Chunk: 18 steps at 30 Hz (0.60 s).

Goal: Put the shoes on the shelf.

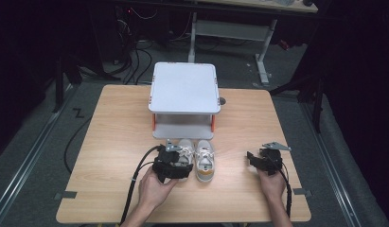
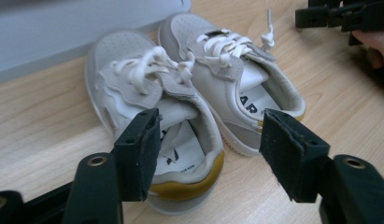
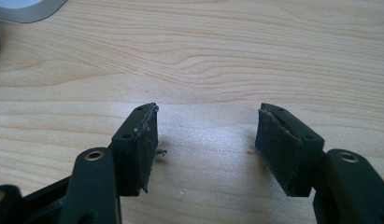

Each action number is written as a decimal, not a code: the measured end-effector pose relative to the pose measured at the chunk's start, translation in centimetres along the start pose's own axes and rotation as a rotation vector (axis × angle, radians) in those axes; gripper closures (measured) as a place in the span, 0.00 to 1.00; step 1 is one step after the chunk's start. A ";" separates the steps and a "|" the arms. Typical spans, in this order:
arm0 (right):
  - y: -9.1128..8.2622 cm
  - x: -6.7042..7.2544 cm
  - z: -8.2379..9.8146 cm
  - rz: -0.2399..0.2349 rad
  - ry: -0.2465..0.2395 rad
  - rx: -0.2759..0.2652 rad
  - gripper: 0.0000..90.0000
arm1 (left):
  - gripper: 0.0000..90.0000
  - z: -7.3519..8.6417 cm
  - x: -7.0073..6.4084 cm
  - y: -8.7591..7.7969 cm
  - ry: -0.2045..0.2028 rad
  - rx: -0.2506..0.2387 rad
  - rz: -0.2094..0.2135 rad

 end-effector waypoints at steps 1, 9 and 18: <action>0.0 0.0 0.0 -0.001 0.001 0.000 0.43 | 0.48 0.0 -0.1 0.2 0.003 0.001 -0.002; 0.0 0.1 0.0 -0.006 -0.008 -0.001 0.43 | 0.49 -0.2 -0.2 2.0 -0.036 0.051 0.002; 0.0 0.1 0.0 -0.008 -0.005 -0.001 0.43 | 0.44 -0.6 -0.5 3.0 -0.106 0.064 0.063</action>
Point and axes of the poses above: each handheld gripper's, and its own axes: y roughly forward along the jaws, z roughly out of its underside, x roughly to its left, the point moved 5 cm from there along y, roughly forward along the jaws, and after that the axes turned 5 degrees about z, right-handed, at the moved point
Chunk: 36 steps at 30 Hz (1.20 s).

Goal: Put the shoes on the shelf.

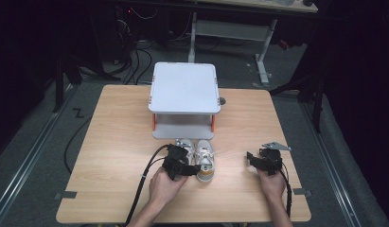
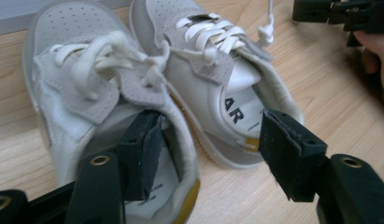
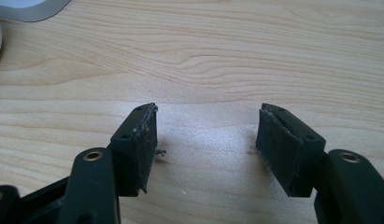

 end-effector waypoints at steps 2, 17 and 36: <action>0.0 0.0 0.0 0.001 -0.001 0.000 0.43 | 0.43 -0.2 0.0 0.3 -0.021 0.003 0.001; 0.0 0.1 0.0 0.007 -0.008 0.002 0.43 | 0.51 -1.0 -0.5 1.8 0.006 0.018 -0.070; 0.1 0.2 0.0 0.018 -0.024 0.002 0.43 | 0.82 -0.4 -1.3 2.7 0.181 0.016 -0.216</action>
Point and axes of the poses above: each handheld gripper's, and its own axes: y roughly forward along the jaws, z roughly out of its underside, x roughly to its left, the point moved 5 cm from there along y, roughly forward along the jaws, and after that the axes turned 5 degrees about z, right-handed, at the moved point
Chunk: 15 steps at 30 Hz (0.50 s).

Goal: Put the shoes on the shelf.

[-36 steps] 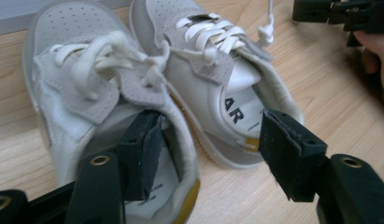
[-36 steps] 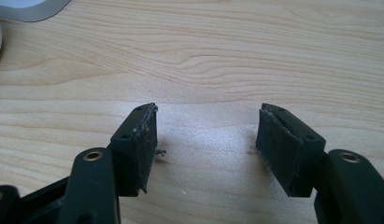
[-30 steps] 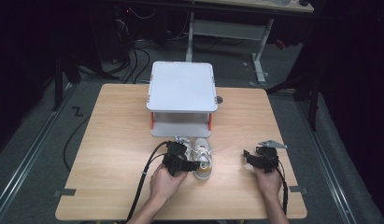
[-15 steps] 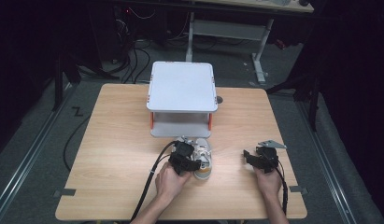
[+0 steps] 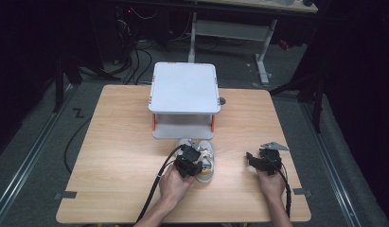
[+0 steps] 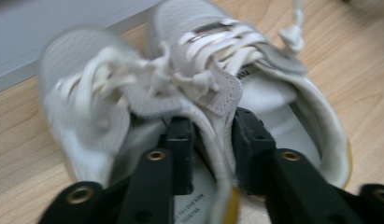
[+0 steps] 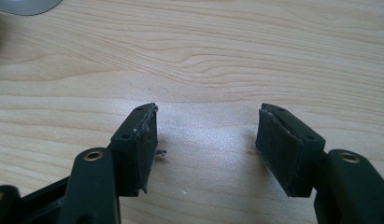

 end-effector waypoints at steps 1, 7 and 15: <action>0.0 0.0 0.0 0.000 0.000 0.000 0.43 | 0.86 0.1 0.0 -0.1 0.009 -0.006 -0.005; 0.0 0.1 0.0 0.005 -0.005 0.002 0.43 | 0.89 0.3 0.1 -0.3 0.004 -0.025 0.025; 0.0 0.0 0.0 0.003 -0.001 0.001 0.43 | 0.90 0.7 0.6 -1.1 -0.009 -0.066 0.054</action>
Point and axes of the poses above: each handheld gripper's, and its own axes: y roughly forward along the jaws, z roughly out of its underside, x roughly to its left, the point moved 5 cm from there along y, roughly forward along the jaws, and after that the axes turned 5 degrees about z, right-handed, at the moved point
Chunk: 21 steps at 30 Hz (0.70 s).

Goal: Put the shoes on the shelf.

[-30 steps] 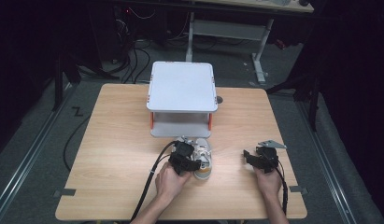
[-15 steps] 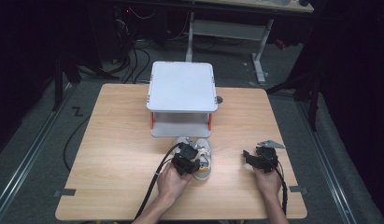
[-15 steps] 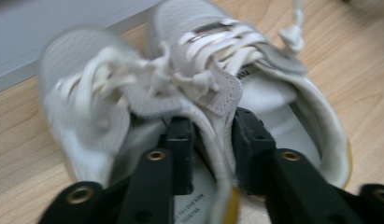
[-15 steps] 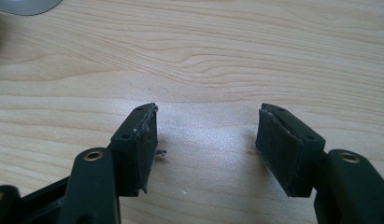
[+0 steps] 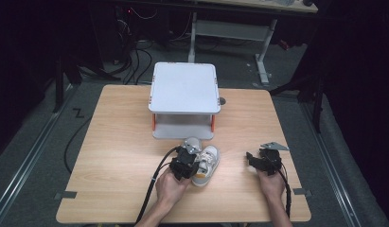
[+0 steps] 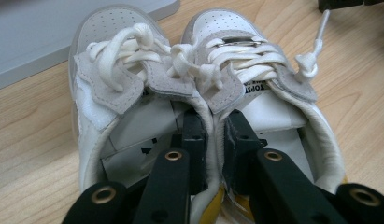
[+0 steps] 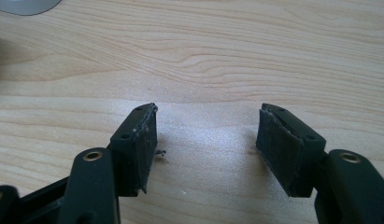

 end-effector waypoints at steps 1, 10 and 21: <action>0.0 0.0 0.0 0.002 -0.001 0.002 0.42 | 0.90 0.0 0.0 -0.2 0.004 -0.005 0.000; 0.0 0.0 0.0 0.001 0.001 0.002 0.42 | 0.90 -0.7 -0.1 -2.0 0.023 -0.032 0.035; 0.0 0.2 0.0 0.002 -0.008 0.002 0.42 | 0.90 -2.0 0.7 -3.6 0.014 -0.079 0.039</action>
Point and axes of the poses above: each handheld gripper's, and its own axes: y roughly forward along the jaws, z roughly out of its underside, x roughly to its left, the point moved 5 cm from there along y, roughly forward along the jaws, and after that the axes turned 5 degrees about z, right-handed, at the moved point
